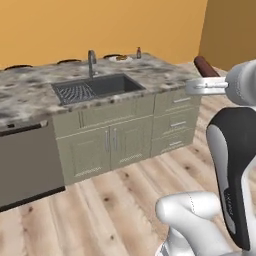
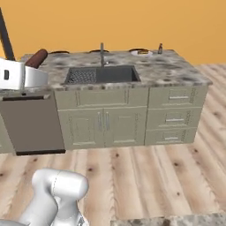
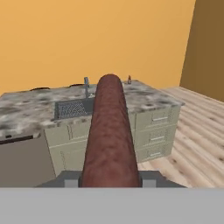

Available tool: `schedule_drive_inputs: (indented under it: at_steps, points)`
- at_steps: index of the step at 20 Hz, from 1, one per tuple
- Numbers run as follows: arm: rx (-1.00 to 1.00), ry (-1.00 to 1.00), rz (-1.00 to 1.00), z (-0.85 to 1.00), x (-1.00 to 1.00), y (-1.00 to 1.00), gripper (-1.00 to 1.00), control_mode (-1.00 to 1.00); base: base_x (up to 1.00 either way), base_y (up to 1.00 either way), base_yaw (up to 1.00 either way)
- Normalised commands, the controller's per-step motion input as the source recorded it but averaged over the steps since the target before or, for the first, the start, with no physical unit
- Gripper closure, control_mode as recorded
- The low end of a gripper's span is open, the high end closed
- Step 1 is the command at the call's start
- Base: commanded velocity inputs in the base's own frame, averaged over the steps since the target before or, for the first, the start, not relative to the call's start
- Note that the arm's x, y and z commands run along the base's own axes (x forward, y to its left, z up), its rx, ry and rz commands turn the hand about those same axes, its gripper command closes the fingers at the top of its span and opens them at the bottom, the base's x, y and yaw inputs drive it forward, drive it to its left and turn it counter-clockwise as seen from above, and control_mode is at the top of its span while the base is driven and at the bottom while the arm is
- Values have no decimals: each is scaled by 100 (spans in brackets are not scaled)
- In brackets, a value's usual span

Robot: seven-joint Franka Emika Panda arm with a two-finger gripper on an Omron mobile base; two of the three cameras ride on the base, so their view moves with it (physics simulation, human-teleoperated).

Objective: Move the hot dog bun to the plate on the dining table and place the condiment next to that plate. Then navigate to the fridge and take the sausage and place it on the plate as well.

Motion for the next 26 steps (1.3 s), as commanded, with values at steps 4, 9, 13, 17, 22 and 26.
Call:
schedule_drive_inputs:
  at_steps: [4,9,13,17,22,26]
  points:
    - [0,0,0,0,0,0,100,100,99,48,-34]
    - [0,0,0,0,0,0,100,100,85,89,-19]
    - [0,0,0,0,0,0,100,100,100,10,-38]
    - [0,0,0,0,0,0,100,100,100,-50,-22]
    - [0,0,0,0,0,0,100,100,100,-88,-2]
    - [0,0,0,0,0,0,100,100,100,-95,0]
